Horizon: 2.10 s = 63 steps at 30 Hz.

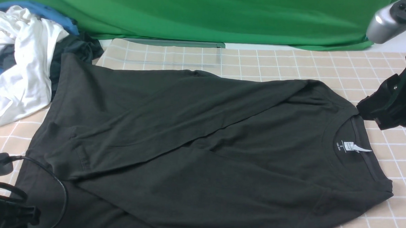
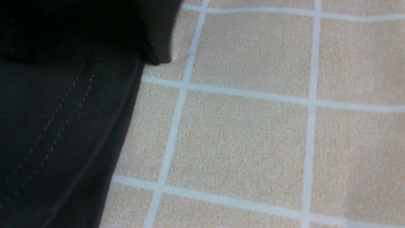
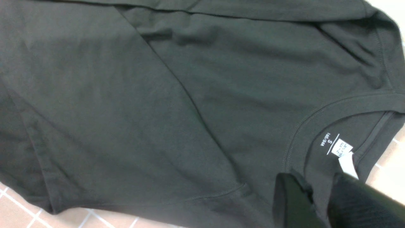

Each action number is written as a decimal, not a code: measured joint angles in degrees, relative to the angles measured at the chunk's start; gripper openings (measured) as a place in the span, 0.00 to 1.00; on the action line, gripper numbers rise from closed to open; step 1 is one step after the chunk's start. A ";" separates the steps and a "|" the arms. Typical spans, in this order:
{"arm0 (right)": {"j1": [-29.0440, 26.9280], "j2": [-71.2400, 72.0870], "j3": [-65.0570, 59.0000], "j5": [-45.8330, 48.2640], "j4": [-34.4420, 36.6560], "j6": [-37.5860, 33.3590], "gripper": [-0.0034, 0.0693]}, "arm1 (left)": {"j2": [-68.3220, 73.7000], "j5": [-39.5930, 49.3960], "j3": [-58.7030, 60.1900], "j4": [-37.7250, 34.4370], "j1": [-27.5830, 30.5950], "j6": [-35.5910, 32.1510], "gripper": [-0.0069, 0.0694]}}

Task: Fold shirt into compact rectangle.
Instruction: 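Grasp the near edge of the shirt at its hem and shoulder corners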

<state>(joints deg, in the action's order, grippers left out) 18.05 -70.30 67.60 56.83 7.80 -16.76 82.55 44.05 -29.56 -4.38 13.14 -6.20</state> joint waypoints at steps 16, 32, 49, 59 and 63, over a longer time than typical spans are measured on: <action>0.00 0.00 0.00 0.00 -0.05 -0.15 0.35 | -17.78 17.05 -13.64 -0.90 -0.04 4.57 0.14; 2.77 -14.57 -8.32 3.21 0.61 1.91 0.54 | -18.52 19.71 -18.16 -0.92 -0.04 6.20 0.14; 18.04 -27.27 -16.57 -14.64 -4.39 -0.34 0.86 | -18.52 18.38 -18.16 -1.50 -0.04 6.20 0.14; 20.51 -28.46 -15.90 -15.79 -12.29 3.32 0.18 | -18.52 17.52 -18.21 -3.61 -0.04 6.20 0.14; 20.57 -27.09 -15.82 -14.95 -13.02 3.72 0.13 | -18.52 16.95 -18.57 -7.12 -0.04 6.20 0.14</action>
<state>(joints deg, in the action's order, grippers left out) 38.62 -97.39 51.78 41.88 -5.21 -13.04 64.02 61.00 -48.13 -11.50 13.10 0.00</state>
